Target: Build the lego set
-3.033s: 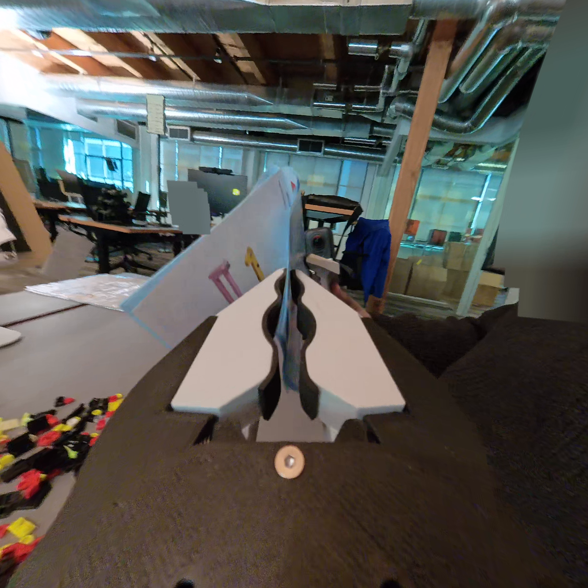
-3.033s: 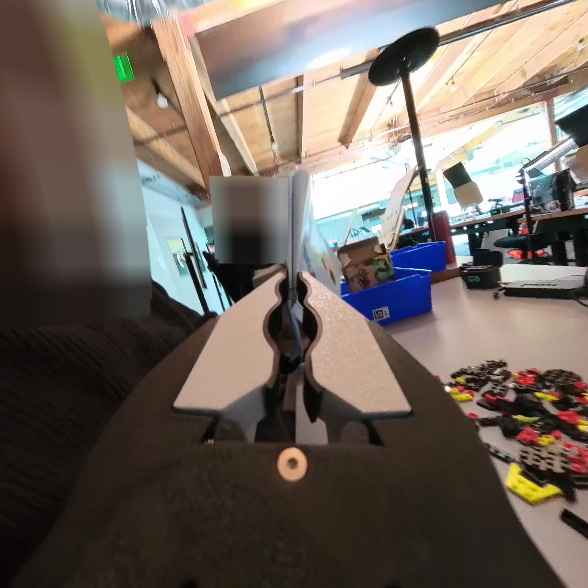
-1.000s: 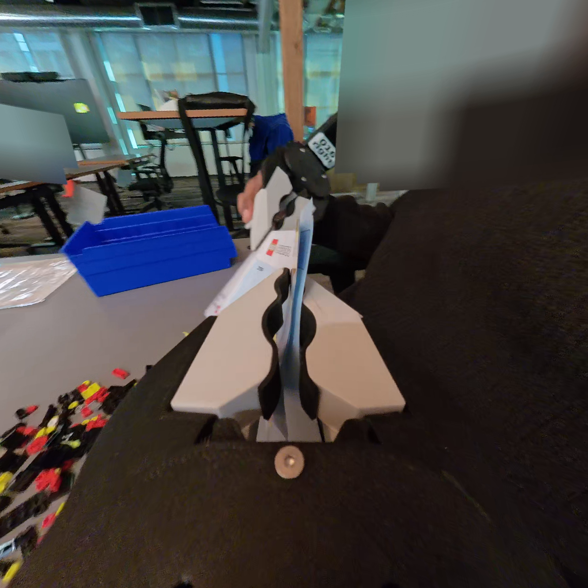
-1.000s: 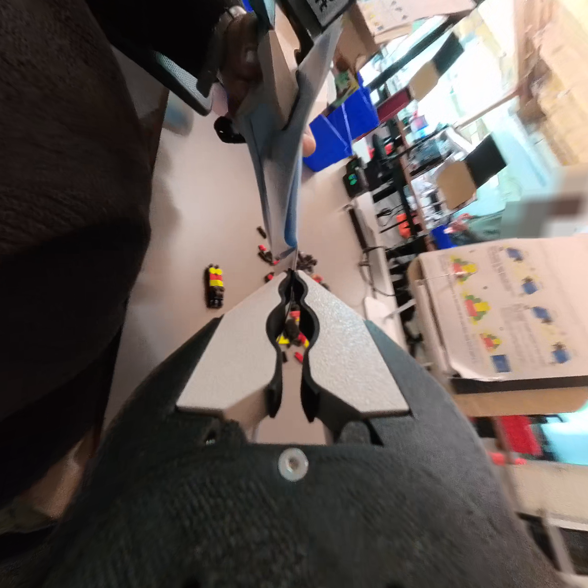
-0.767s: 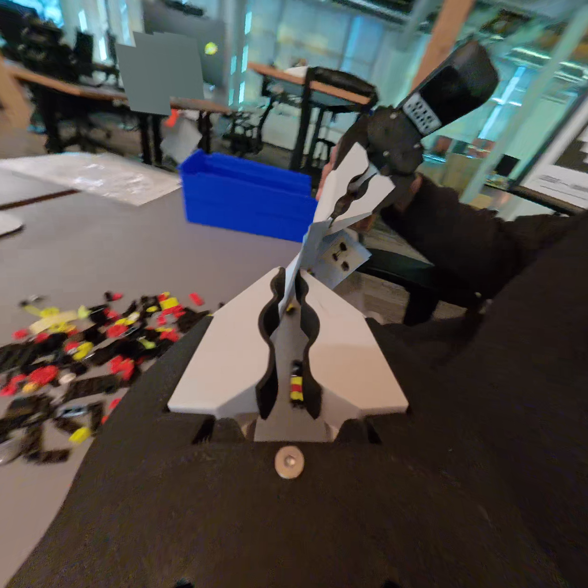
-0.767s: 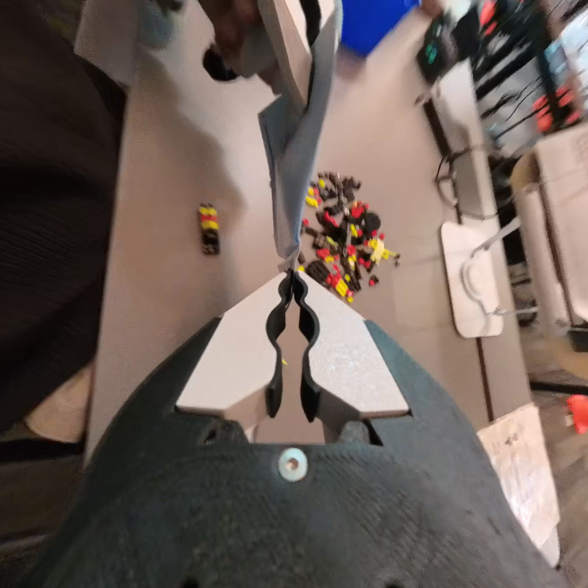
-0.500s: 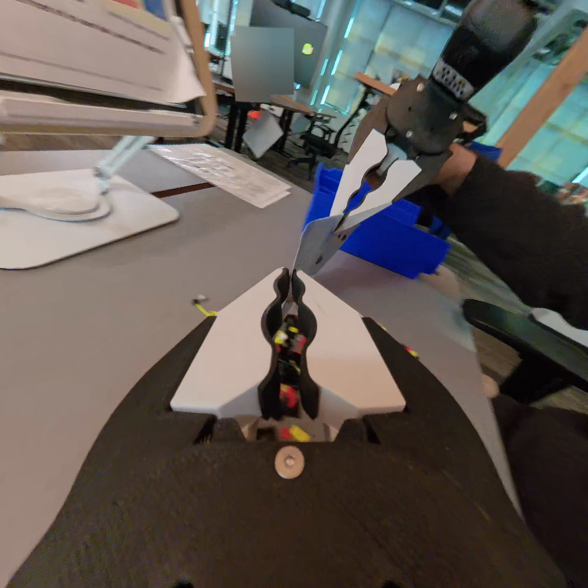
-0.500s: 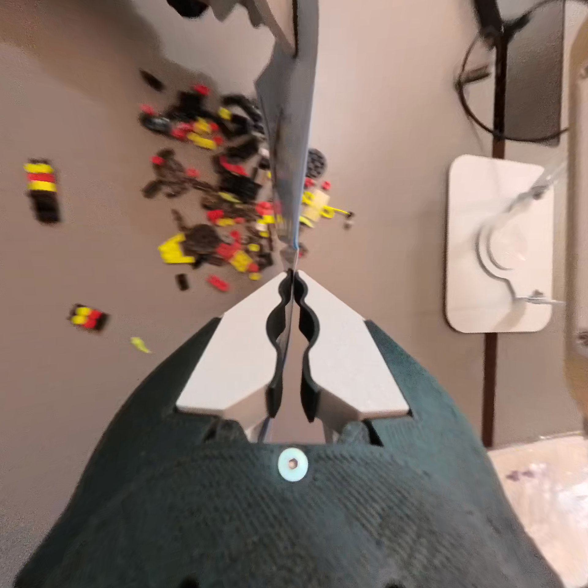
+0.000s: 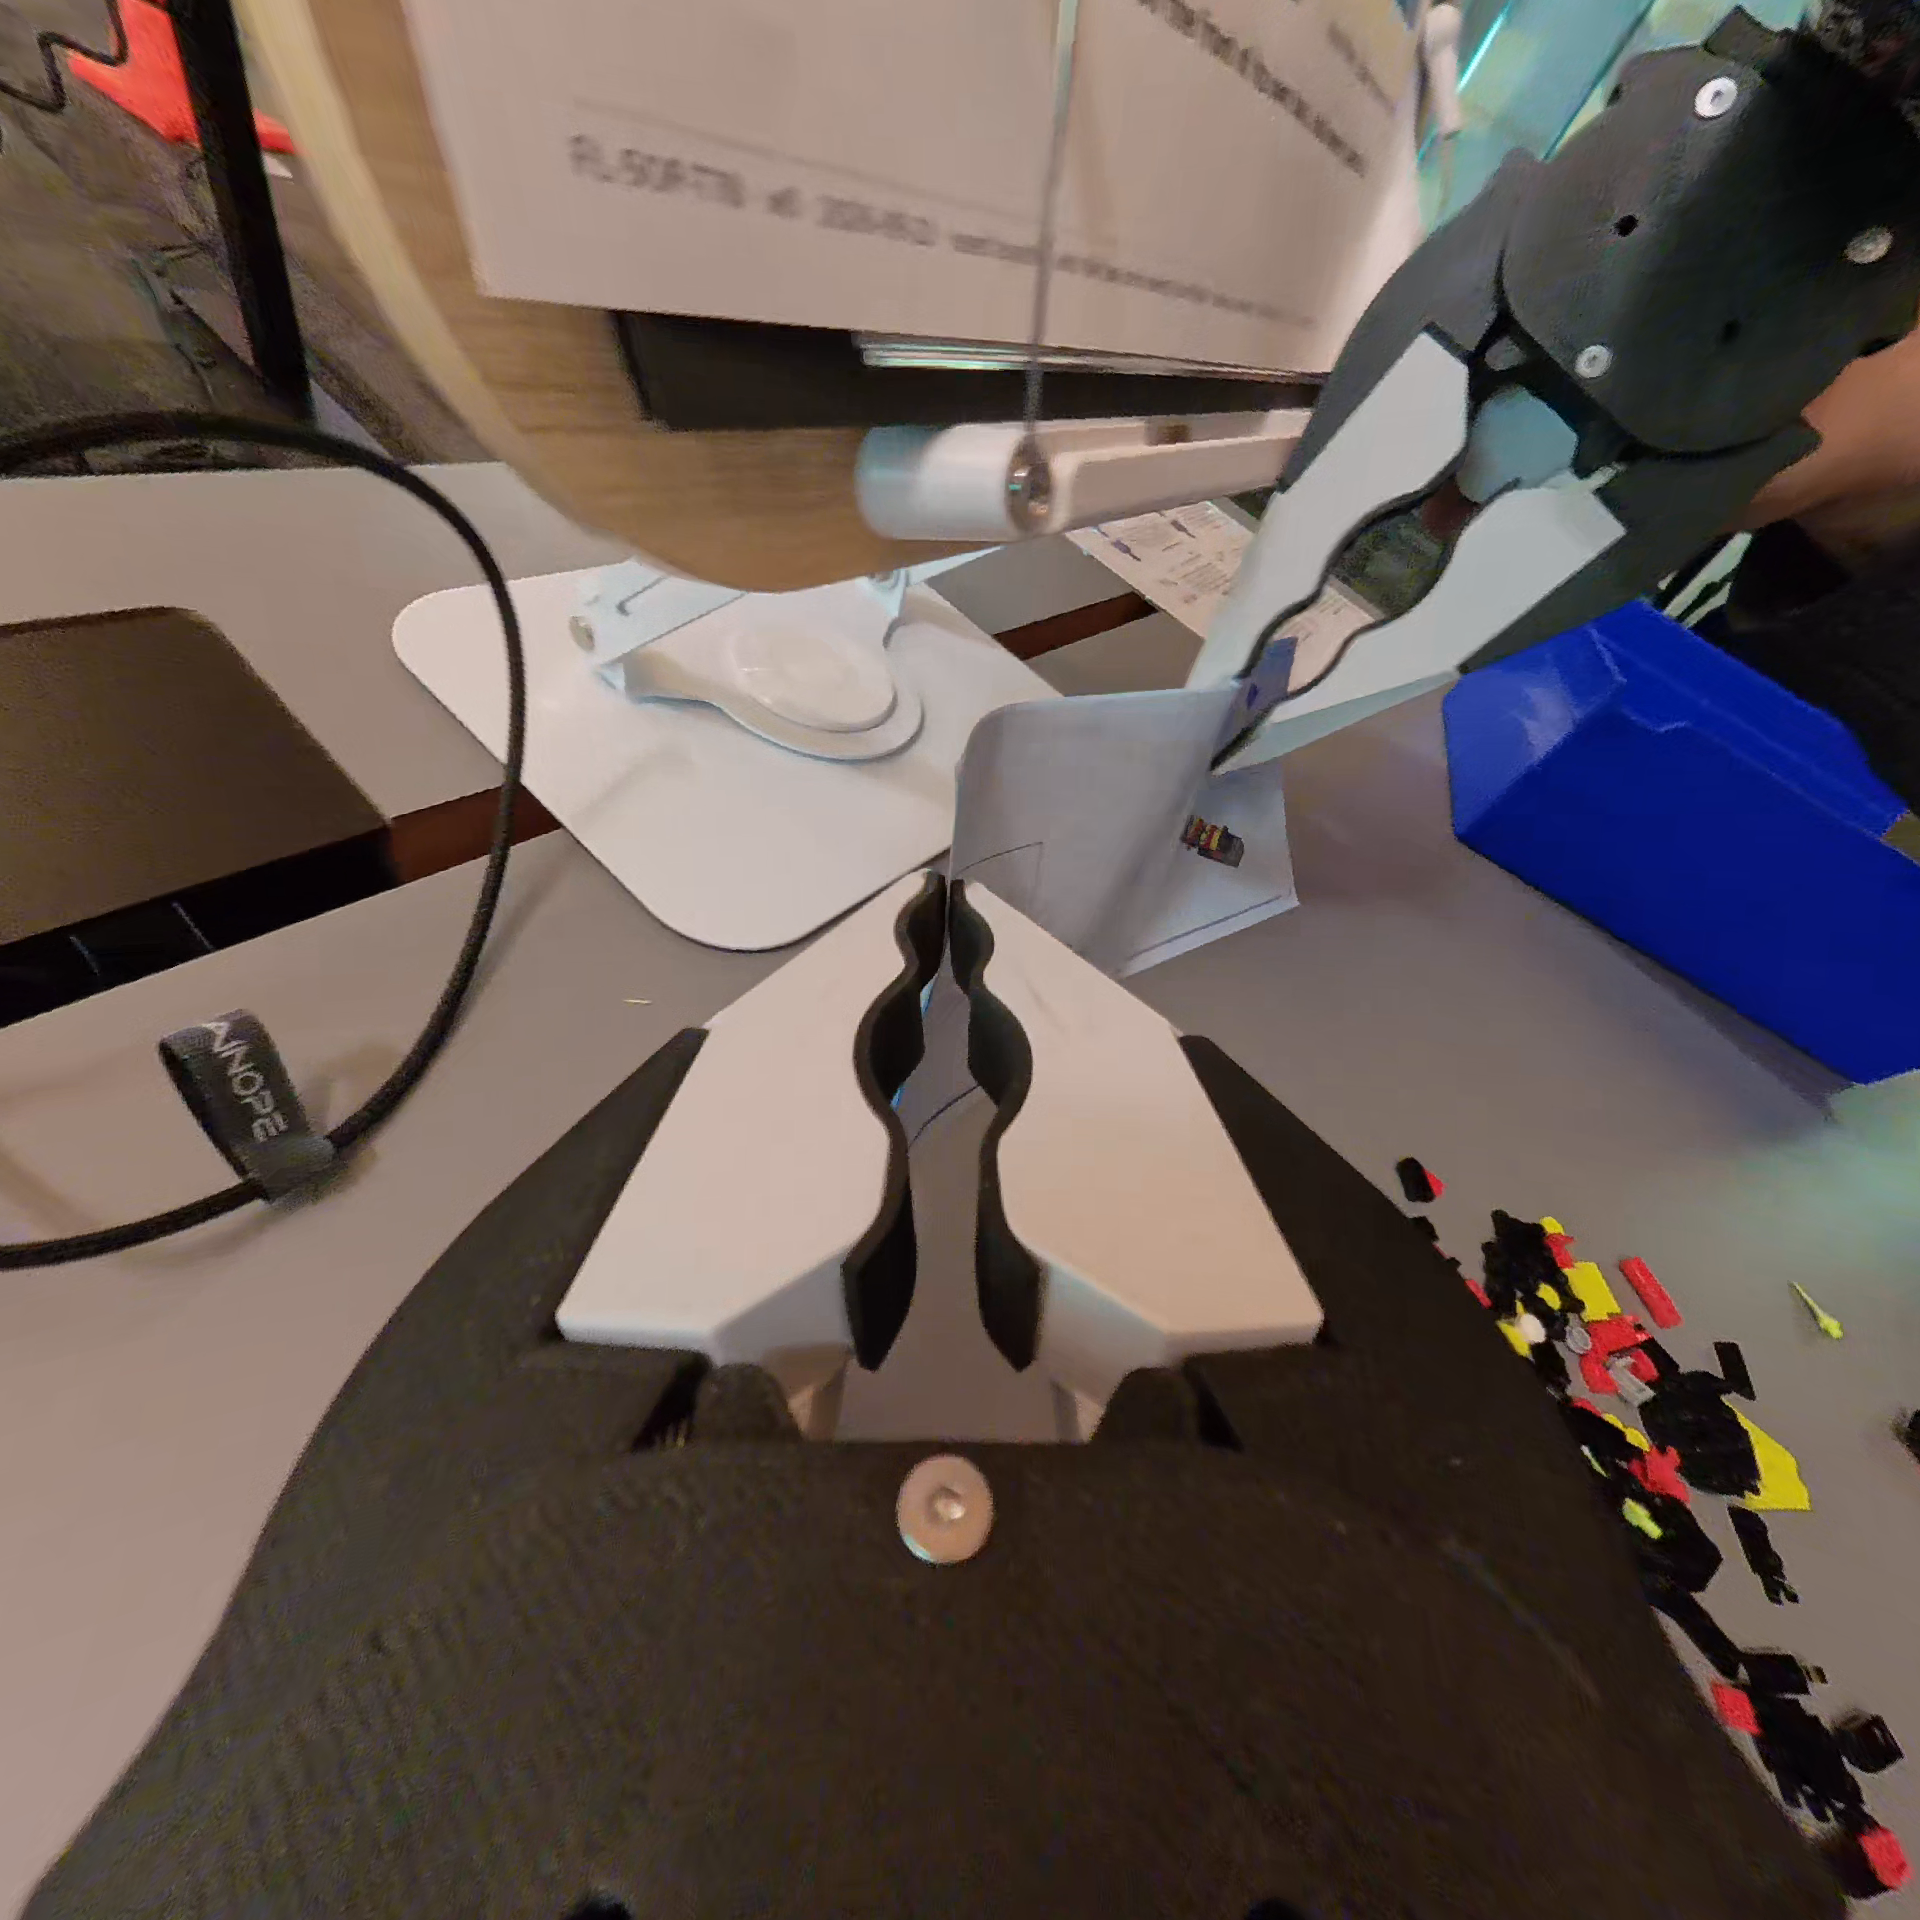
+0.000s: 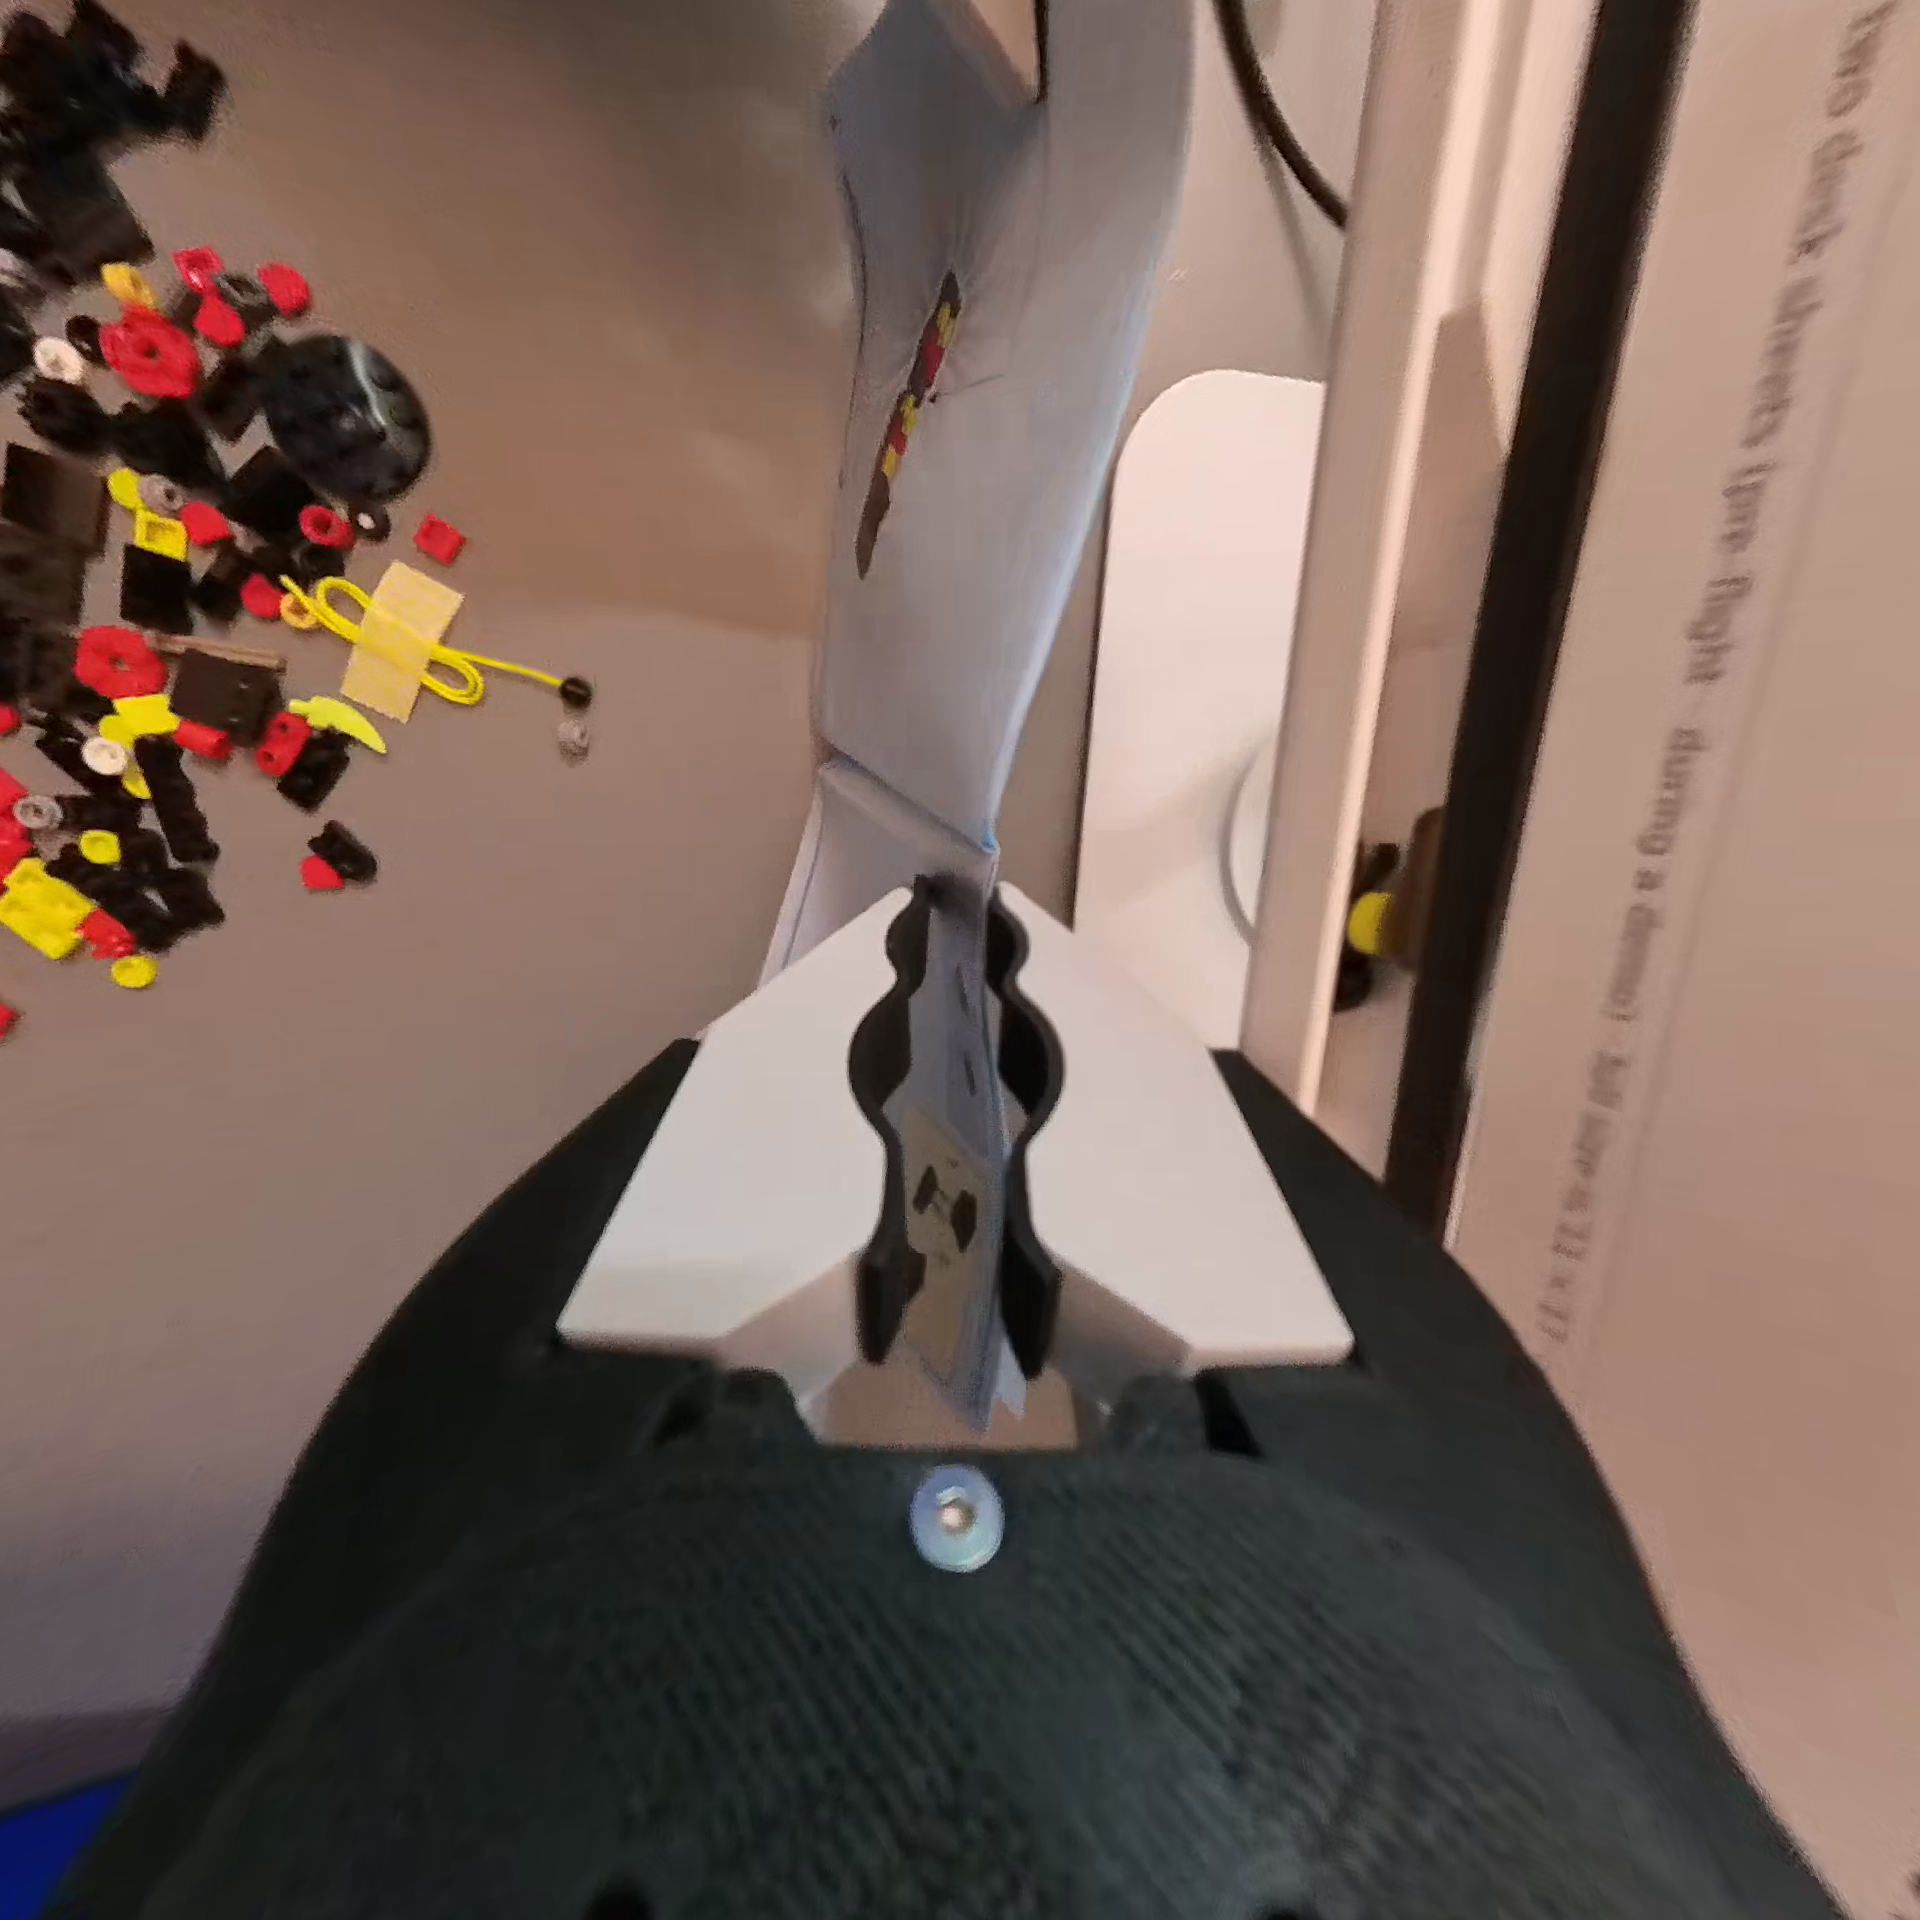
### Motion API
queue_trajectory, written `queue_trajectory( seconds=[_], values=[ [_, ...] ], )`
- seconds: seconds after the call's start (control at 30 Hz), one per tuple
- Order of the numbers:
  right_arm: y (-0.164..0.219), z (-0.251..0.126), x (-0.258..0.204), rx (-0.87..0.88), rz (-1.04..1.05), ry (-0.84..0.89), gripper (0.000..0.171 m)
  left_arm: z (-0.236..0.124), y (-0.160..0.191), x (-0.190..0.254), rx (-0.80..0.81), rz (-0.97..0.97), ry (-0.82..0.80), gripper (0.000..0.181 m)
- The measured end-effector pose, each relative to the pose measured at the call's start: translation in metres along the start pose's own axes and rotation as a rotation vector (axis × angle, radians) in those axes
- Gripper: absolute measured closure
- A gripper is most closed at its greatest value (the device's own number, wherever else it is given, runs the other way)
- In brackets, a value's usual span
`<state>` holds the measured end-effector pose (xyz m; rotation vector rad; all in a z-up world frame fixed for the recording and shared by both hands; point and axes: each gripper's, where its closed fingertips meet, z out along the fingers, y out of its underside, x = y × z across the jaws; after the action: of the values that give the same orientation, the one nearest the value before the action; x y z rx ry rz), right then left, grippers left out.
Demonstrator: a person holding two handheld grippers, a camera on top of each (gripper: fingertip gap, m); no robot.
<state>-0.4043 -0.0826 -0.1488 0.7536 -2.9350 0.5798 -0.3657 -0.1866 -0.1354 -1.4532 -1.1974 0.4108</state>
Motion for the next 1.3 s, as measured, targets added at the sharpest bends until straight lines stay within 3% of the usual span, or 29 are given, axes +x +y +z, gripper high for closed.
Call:
queue_trajectory(
  seconds=[0.03,0.33,0.63,1.0,1.13,1.2,1.3],
  values=[
    [-0.002,0.000,-0.001,0.015,0.007,-0.010,0.162,0.000,0.000,-0.004,0.000,-0.015,0.003,0.181],
    [-0.002,-0.011,0.002,0.087,0.022,0.165,0.122,0.001,0.011,-0.019,0.002,-0.070,-0.015,0.180],
    [0.010,-0.051,-0.015,0.234,0.137,0.285,0.112,-0.012,0.012,-0.030,0.005,-0.059,-0.122,0.152],
    [0.013,-0.131,-0.151,0.581,0.216,0.523,0.113,-0.072,0.013,-0.002,0.105,-0.050,-0.182,0.150],
    [0.020,-0.121,-0.204,0.708,0.324,0.543,0.102,-0.079,0.023,0.014,0.092,-0.095,-0.183,0.150],
    [0.027,-0.110,-0.229,0.750,0.365,0.551,0.106,-0.085,0.025,0.030,0.109,-0.133,-0.163,0.150],
    [0.033,-0.096,-0.259,0.702,0.390,0.532,0.107,-0.094,0.032,0.065,0.133,-0.140,-0.135,0.147]
  ],
)
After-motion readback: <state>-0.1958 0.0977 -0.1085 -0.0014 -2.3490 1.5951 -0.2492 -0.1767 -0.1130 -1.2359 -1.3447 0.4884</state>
